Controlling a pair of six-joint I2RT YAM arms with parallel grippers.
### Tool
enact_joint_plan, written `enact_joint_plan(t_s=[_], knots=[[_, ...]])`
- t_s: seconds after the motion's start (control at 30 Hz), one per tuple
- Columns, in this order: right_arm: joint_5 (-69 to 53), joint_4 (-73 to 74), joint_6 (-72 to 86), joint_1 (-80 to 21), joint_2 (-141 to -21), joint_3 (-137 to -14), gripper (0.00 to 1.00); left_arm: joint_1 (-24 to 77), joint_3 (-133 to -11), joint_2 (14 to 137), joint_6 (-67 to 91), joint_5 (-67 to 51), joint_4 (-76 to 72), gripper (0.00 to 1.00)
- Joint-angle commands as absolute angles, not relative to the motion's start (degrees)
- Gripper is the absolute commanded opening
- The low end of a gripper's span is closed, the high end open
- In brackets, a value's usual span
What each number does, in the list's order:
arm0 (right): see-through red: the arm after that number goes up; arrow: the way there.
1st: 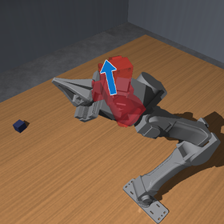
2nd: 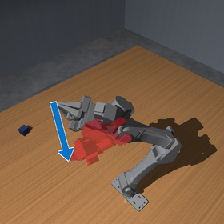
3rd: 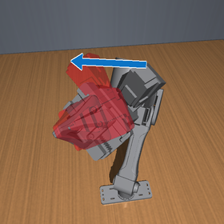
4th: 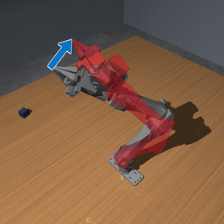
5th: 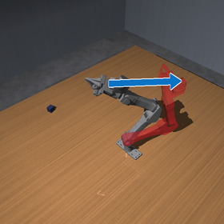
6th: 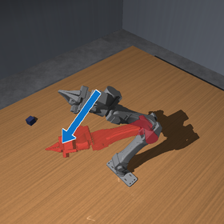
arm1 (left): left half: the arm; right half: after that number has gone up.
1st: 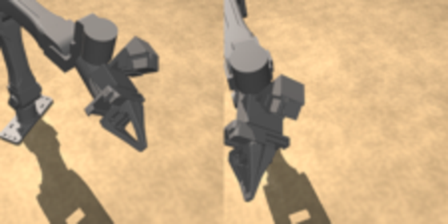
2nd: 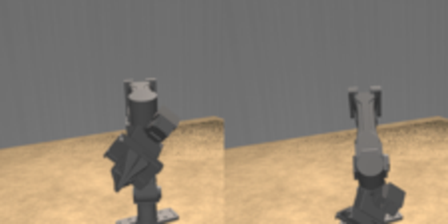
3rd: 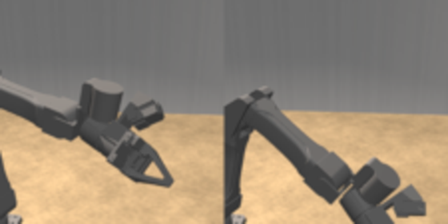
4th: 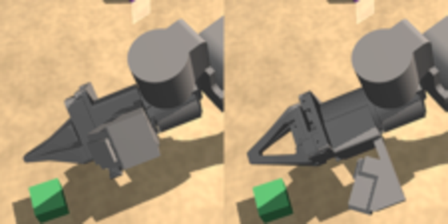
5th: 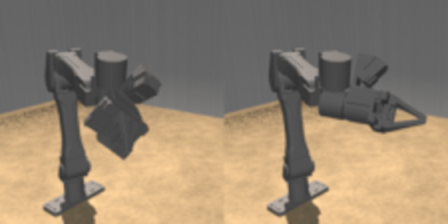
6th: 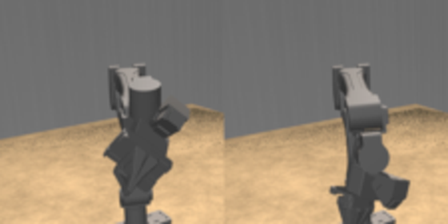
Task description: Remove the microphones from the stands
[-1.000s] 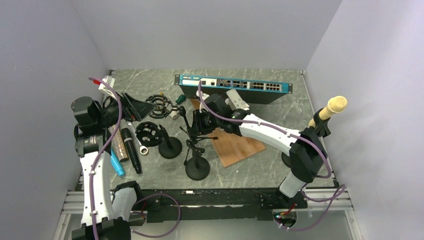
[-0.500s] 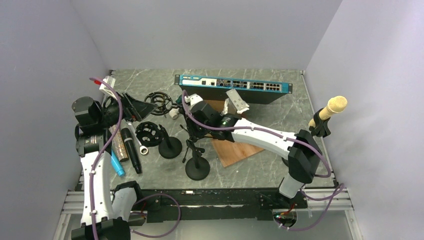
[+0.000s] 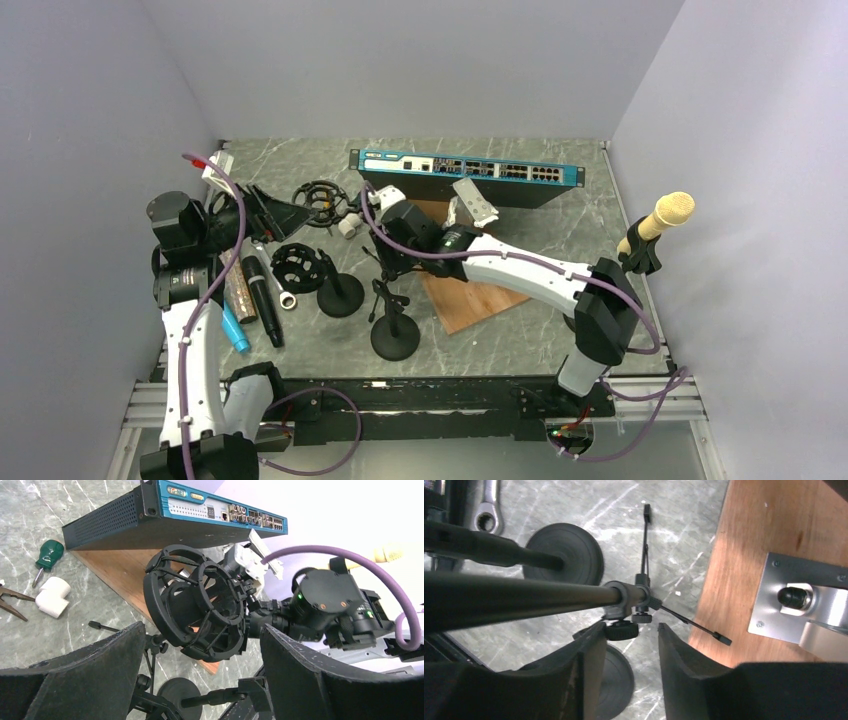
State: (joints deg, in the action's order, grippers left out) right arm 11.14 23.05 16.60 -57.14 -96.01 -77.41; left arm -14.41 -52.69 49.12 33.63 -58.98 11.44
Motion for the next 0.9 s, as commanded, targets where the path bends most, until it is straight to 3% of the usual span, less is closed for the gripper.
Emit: enact_joint_plan(t_s=[0.0,0.17,0.4,0.73,0.87], knots=[[4.83,25.32,18.54,-53.35,-93.63,-76.29,0.5,-13.96,-54.18,49.17,33.09,-59.86,9.75,0.87],[-2.87,23.6,24.62,-51.2,-92.47,-75.33,0.7,-13.73,-54.06,49.46,33.39,-59.77,9.2,0.88],[-8.82,20.67,32.34,-46.8,-92.58,-74.2,0.71,-13.49,-54.07,49.22,32.78,-59.55,10.01,0.88],[-15.8,16.45,36.82,-44.86,-94.13,-73.65,0.51,-13.24,-53.76,49.01,32.95,-59.5,9.59,0.88],[-16.14,15.83,36.91,-44.91,-94.47,-73.1,0.31,-13.23,-53.61,48.95,32.82,-59.5,9.58,0.88]])
